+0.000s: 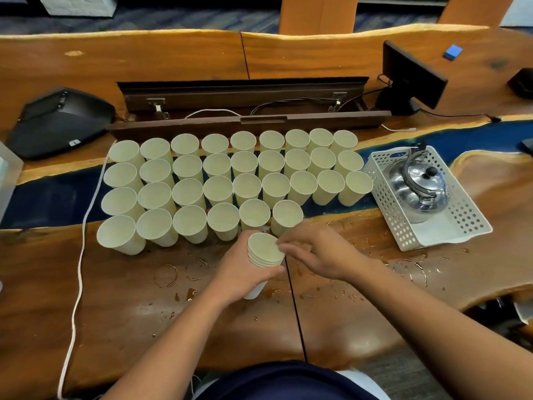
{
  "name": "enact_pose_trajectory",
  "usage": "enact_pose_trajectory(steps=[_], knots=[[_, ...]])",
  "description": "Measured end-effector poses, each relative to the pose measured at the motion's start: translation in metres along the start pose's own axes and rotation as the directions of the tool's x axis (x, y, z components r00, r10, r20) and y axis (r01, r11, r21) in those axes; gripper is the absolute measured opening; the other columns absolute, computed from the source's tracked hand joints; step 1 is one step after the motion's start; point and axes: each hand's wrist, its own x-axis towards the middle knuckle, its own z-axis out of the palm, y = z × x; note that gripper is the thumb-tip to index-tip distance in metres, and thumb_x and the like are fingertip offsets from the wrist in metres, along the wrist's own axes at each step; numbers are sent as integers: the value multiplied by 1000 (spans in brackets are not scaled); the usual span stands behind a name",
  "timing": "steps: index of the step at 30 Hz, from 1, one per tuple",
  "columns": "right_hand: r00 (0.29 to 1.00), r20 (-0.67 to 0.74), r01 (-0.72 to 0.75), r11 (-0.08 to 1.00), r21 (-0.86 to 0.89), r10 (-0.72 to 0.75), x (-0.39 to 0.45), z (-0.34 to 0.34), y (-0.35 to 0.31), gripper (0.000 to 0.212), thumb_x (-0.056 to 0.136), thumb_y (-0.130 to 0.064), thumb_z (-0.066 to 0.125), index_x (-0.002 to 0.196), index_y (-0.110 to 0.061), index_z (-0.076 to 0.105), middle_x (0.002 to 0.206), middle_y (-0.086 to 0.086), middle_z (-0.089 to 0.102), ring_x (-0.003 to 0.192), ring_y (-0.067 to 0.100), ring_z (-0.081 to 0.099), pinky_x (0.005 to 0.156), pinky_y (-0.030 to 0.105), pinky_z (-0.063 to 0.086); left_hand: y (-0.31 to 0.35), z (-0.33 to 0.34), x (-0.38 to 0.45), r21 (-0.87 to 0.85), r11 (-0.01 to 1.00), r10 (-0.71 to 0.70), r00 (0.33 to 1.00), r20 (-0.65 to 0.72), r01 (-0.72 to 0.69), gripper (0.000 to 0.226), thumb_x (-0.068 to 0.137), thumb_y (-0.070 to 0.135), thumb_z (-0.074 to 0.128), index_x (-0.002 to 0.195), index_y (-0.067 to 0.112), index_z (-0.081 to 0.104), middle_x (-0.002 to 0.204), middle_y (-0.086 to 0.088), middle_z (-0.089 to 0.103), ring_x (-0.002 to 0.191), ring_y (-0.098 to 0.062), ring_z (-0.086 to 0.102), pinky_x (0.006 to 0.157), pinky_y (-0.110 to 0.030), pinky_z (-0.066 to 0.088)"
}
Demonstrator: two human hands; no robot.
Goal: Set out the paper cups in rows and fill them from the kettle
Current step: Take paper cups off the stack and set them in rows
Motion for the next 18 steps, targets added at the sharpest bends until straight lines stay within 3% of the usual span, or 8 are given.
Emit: enact_pose_trajectory(steps=[3, 8, 12, 15, 18], knots=[[989, 142, 37, 999, -35, -31, -5, -3, -3, 32, 97, -52, 44, 105, -33, 69, 102, -10, 67, 100, 13, 59, 85, 43, 49, 7, 5, 4, -18, 1000, 7, 1000, 23, -6, 76, 53, 57, 89, 116, 42, 49, 109, 19, 65, 102, 1, 61, 91, -38, 53], [992, 123, 52, 987, -154, -33, -13, -19, -1, 25, 97, -35, 55, 119, -33, 66, 130, -1, 61, 120, 19, 54, 99, 43, 44, 26, 12, 13, -14, 999, 47, 998, 35, -47, 66, 56, 52, 90, 107, 40, 51, 104, 15, 66, 94, -2, 63, 86, -40, 55], [990, 131, 78, 975, -206, -51, -15, -32, -5, 19, 96, -28, 53, 106, -23, 69, 100, 1, 68, 93, 22, 59, 86, 44, 48, 42, 19, 23, 0, 996, 92, 994, 59, -93, 61, 60, 49, 89, 107, 39, 52, 102, 15, 67, 93, -2, 64, 85, -42, 55], [994, 95, 68, 965, -253, -45, -20, -38, 0, 24, 96, -29, 52, 111, -26, 70, 103, -2, 72, 96, 23, 62, 97, 40, 42, 49, 23, 23, -6, 995, 102, 991, 85, -102, 57, 65, 39, 89, 104, 43, 47, 103, 18, 64, 93, 5, 61, 85, -33, 55], [996, 73, 76, 960, -269, -59, -25, -42, -1, 24, 95, -29, 55, 112, -27, 72, 104, -4, 74, 96, 25, 64, 98, 42, 43, 52, 26, 24, -7, 993, 119, 987, 110, -119, 60, 66, 38, 89, 108, 42, 46, 106, 18, 62, 95, 10, 58, 84, -24, 52]])
